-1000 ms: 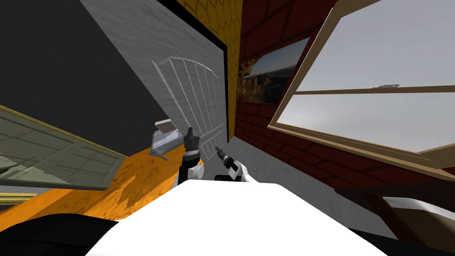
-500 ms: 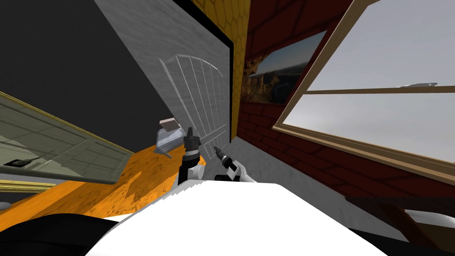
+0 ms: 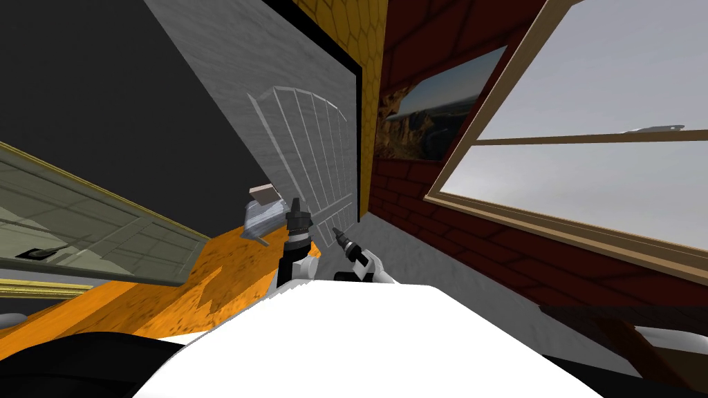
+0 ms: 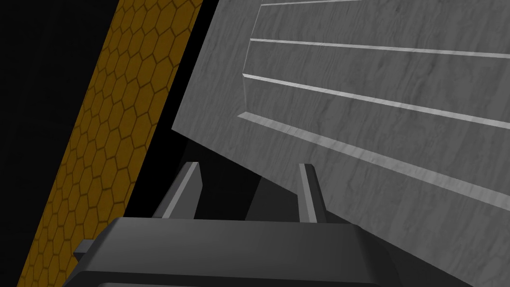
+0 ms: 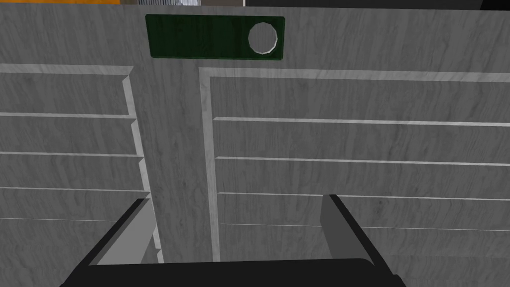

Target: Pull the door open

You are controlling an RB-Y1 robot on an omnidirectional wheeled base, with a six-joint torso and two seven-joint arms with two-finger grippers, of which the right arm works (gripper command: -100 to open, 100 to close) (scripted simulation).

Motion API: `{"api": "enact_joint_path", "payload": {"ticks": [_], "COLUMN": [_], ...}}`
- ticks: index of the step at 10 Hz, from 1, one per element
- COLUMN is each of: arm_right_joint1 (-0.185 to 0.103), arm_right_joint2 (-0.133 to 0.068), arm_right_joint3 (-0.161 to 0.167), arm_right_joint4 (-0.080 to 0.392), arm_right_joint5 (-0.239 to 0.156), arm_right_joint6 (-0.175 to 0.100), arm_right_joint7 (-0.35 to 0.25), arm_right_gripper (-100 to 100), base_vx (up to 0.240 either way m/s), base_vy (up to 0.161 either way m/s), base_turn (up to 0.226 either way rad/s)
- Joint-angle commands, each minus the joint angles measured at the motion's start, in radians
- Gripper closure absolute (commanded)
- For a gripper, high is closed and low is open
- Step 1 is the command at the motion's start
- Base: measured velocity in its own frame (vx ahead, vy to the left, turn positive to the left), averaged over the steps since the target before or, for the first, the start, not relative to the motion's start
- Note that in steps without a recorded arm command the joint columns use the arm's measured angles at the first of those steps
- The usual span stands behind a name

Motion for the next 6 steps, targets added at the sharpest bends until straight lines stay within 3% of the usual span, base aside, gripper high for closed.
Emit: {"api": "enact_joint_path", "payload": {"ticks": [1,6], "arm_right_joint1": [0.000,0.000], "arm_right_joint2": [0.001,0.001], "arm_right_joint3": [0.000,0.000], "arm_right_joint4": [-0.001,-0.001], "arm_right_joint5": [0.000,0.000], "arm_right_joint6": [0.000,0.000], "arm_right_joint7": [0.000,0.000], "arm_right_gripper": [-100,-100], "base_vx": [0.020,0.009], "base_vy": [0.013,0.000], "base_turn": [0.050,0.005]}}
